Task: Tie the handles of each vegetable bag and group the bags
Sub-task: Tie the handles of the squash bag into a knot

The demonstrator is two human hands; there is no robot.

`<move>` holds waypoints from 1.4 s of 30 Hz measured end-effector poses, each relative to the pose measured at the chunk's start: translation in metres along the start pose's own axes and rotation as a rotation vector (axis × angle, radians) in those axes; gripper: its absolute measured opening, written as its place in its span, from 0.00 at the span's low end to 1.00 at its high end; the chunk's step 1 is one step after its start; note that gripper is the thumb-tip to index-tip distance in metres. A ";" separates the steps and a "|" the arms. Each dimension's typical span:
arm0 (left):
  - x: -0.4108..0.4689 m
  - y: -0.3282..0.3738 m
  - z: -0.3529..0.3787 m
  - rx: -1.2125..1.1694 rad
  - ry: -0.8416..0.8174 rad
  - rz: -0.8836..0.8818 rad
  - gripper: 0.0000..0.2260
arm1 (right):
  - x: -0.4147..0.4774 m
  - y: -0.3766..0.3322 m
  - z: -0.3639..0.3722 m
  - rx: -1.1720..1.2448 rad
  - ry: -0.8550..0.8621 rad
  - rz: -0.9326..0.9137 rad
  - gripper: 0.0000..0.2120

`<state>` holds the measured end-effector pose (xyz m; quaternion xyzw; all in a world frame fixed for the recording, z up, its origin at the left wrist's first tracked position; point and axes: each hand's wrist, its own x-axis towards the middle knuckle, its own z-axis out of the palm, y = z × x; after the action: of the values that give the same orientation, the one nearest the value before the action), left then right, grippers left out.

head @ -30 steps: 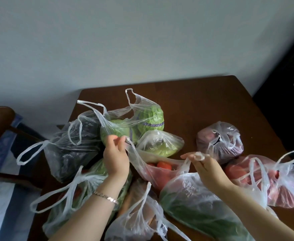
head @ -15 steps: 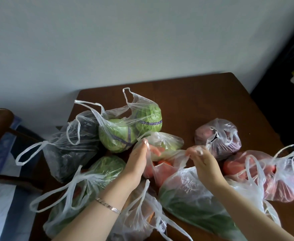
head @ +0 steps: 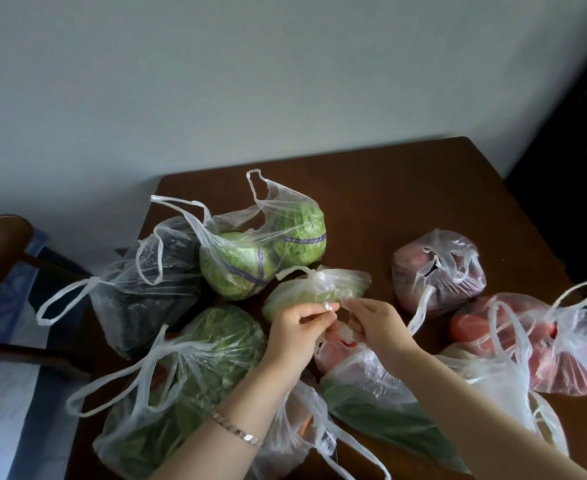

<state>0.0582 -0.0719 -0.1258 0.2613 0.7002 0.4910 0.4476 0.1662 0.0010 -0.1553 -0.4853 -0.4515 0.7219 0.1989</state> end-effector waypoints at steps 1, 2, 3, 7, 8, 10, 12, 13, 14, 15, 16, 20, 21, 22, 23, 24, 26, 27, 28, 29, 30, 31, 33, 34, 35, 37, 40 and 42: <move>0.001 0.000 0.002 -0.052 0.007 -0.047 0.08 | 0.001 0.000 0.000 0.008 0.023 -0.015 0.17; 0.003 0.000 0.004 -0.097 0.019 -0.095 0.08 | 0.001 0.000 0.001 0.012 0.034 -0.026 0.12; 0.005 0.000 0.006 -0.128 0.039 -0.141 0.07 | 0.000 0.001 0.002 0.000 0.034 -0.029 0.10; 0.012 0.005 0.007 -0.353 0.040 -0.353 0.15 | -0.006 0.002 0.000 -0.054 -0.068 -0.055 0.11; 0.014 0.006 0.006 -0.378 0.015 -0.375 0.15 | -0.007 0.001 -0.002 -0.038 -0.118 -0.054 0.12; 0.016 0.006 0.006 -0.279 -0.027 -0.355 0.14 | -0.007 0.001 -0.006 -0.067 -0.171 -0.069 0.13; 0.017 0.001 0.008 -0.163 -0.035 -0.306 0.10 | -0.007 0.002 -0.009 -0.150 -0.138 -0.107 0.13; 0.019 -0.002 0.008 -0.115 -0.035 -0.270 0.09 | -0.007 0.002 -0.008 -0.164 -0.112 -0.122 0.12; 0.020 -0.004 0.009 -0.069 -0.050 -0.223 0.09 | -0.008 0.001 -0.008 -0.145 -0.093 -0.123 0.12; 0.022 -0.006 0.009 -0.006 -0.070 -0.169 0.09 | -0.008 0.001 -0.008 -0.104 -0.073 -0.109 0.12; 0.022 -0.008 0.009 0.067 -0.088 -0.112 0.11 | -0.008 0.001 -0.010 -0.054 -0.042 -0.092 0.13; 0.020 -0.012 0.003 0.286 -0.117 0.121 0.11 | -0.004 0.005 -0.015 0.009 0.182 -0.050 0.13; 0.018 -0.015 0.003 0.325 -0.144 0.187 0.11 | -0.001 0.008 -0.015 -0.057 0.235 -0.051 0.13; 0.015 -0.018 0.003 0.376 -0.168 0.261 0.10 | 0.002 0.010 -0.015 -0.140 0.271 -0.056 0.13; 0.014 -0.022 0.003 0.438 -0.176 0.338 0.09 | 0.002 0.011 -0.014 -0.227 0.287 -0.064 0.11; 0.014 -0.026 0.003 0.497 -0.169 0.411 0.08 | 0.002 0.011 -0.013 -0.316 0.281 -0.083 0.06; 0.014 -0.030 0.001 0.565 -0.120 0.500 0.07 | -0.002 0.008 -0.009 -0.495 0.221 -0.144 0.04; 0.015 -0.030 0.000 0.565 -0.093 0.501 0.08 | -0.004 0.008 -0.008 -0.570 0.179 -0.179 0.06; 0.017 -0.029 -0.002 0.544 -0.069 0.476 0.10 | -0.006 0.007 -0.008 -0.625 0.132 -0.210 0.06; 0.018 -0.028 -0.003 0.508 -0.050 0.423 0.11 | -0.009 0.006 -0.008 -0.660 0.081 -0.228 0.06; 0.019 -0.026 -0.004 0.459 -0.041 0.352 0.12 | -0.011 0.005 -0.009 -0.673 0.023 -0.235 0.07; 0.019 -0.024 -0.004 0.405 -0.038 0.279 0.11 | -0.013 0.005 -0.011 -0.654 -0.028 -0.238 0.08; 0.021 -0.021 -0.003 0.289 -0.035 0.145 0.10 | -0.016 0.004 -0.016 -0.535 -0.105 -0.256 0.14; 0.021 -0.019 -0.002 0.238 -0.028 0.090 0.11 | -0.017 0.004 -0.019 -0.444 -0.141 -0.273 0.16; 0.023 -0.018 -0.002 0.201 -0.019 0.045 0.11 | -0.018 0.004 -0.020 -0.370 -0.161 -0.295 0.17; 0.024 -0.016 0.000 0.143 -0.006 -0.023 0.11 | -0.018 0.006 -0.020 -0.317 -0.127 -0.338 0.17; 0.022 -0.015 0.004 0.126 0.014 -0.065 0.10 | -0.018 0.008 -0.016 -0.352 -0.042 -0.376 0.14; 0.026 -0.019 0.002 0.248 0.117 0.018 0.11 | -0.017 0.009 -0.013 -0.449 -0.035 -0.437 0.11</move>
<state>0.0499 -0.0575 -0.1532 0.2917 0.7781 0.4192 0.3657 0.1860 -0.0098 -0.1556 -0.3963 -0.6964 0.5526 0.2294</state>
